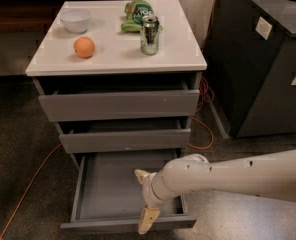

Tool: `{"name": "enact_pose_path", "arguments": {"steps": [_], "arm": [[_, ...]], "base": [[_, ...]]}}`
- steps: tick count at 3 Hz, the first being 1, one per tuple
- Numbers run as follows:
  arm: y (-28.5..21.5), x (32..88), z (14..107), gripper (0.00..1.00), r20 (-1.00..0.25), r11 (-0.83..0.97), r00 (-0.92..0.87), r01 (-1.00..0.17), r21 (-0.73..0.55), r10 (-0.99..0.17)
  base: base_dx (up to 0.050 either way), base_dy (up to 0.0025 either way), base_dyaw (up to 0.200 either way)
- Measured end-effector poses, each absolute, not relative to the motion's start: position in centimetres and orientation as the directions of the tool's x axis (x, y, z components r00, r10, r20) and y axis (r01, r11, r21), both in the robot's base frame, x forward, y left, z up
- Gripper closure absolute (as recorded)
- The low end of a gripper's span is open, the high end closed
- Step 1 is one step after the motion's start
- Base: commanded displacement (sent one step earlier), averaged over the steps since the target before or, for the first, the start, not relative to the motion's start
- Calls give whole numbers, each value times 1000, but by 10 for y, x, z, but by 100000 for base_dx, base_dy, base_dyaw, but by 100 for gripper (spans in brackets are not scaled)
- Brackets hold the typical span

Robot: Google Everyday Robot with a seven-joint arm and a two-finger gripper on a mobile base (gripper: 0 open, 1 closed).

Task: Place orange into bottom drawer

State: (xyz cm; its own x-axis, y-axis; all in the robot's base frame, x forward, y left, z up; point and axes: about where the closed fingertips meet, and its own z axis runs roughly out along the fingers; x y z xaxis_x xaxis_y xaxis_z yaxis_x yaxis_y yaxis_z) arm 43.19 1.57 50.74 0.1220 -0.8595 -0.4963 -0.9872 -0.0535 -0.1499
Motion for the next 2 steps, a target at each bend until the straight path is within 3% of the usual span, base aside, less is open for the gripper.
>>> {"name": "enact_pose_path", "arguments": {"steps": [2], "arm": [[61,437,684,0,-363,-12,92,-976,-215,-927]], "base": [[0,0,0]]}}
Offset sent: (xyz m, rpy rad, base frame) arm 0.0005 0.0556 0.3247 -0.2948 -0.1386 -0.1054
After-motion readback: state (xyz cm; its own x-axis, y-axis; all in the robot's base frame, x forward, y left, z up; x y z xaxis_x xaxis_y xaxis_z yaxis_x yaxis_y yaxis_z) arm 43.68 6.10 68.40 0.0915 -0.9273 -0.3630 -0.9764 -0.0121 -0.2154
